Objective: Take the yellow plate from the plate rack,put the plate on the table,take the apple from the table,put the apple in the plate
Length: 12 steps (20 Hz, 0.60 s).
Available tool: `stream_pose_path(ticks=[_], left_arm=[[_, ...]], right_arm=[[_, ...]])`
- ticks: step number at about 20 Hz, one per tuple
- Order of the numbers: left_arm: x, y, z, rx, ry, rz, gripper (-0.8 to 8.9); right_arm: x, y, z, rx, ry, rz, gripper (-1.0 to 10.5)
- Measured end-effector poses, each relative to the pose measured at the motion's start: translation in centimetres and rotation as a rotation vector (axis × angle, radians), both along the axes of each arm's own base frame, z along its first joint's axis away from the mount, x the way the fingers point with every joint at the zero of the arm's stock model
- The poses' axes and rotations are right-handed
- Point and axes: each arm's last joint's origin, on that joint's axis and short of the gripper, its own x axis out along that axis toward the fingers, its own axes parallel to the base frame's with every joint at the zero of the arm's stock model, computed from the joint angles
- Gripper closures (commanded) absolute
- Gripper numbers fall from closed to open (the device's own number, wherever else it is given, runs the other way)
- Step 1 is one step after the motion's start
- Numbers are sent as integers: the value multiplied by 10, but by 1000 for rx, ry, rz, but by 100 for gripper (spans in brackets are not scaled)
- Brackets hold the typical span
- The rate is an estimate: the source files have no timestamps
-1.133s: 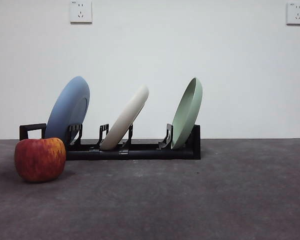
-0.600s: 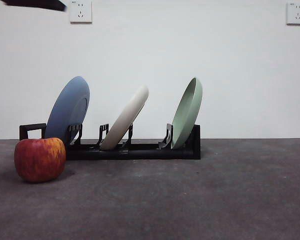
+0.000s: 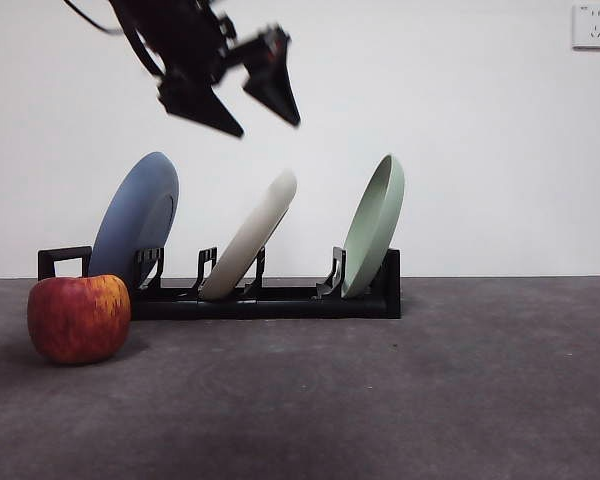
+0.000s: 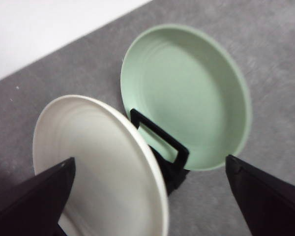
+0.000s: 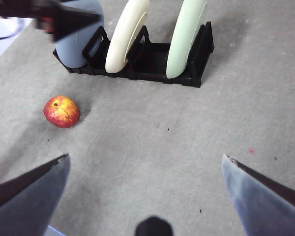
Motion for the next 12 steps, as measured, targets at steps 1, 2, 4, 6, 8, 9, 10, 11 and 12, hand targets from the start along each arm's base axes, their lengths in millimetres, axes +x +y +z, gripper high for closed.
stream_pose_path(ticks=[1, 2, 4, 6, 8, 9, 10, 11, 12], left_arm=[[7, -3, -7, 6, 6, 4, 187], [13, -6, -17, 11, 14, 7, 187], [21, -9, -32, 25, 40, 9, 187], [26, -11, -44, 34, 60, 9, 188], [30, -13, -54, 42, 81, 9, 196], [31, -14, -58, 43, 93, 12, 258], [32, -14, -61, 42, 101, 16, 368], [32, -14, -62, 42, 106, 17, 447], [32, -14, -62, 39, 108, 19, 518]], right_arm=[[0, 0, 0, 0, 4, 0, 379], [0, 0, -1, 0, 6, 0, 380], [0, 0, 0, 0, 6, 0, 380], [1, 0, -1, 0, 8, 0, 380], [2, 0, -1, 0, 11, 0, 380], [3, 0, -1, 0, 16, 0, 380], [3, 0, -2, 1, 25, 0, 380], [3, 0, -3, 1, 30, 0, 380], [4, 0, -3, 1, 33, 0, 380]])
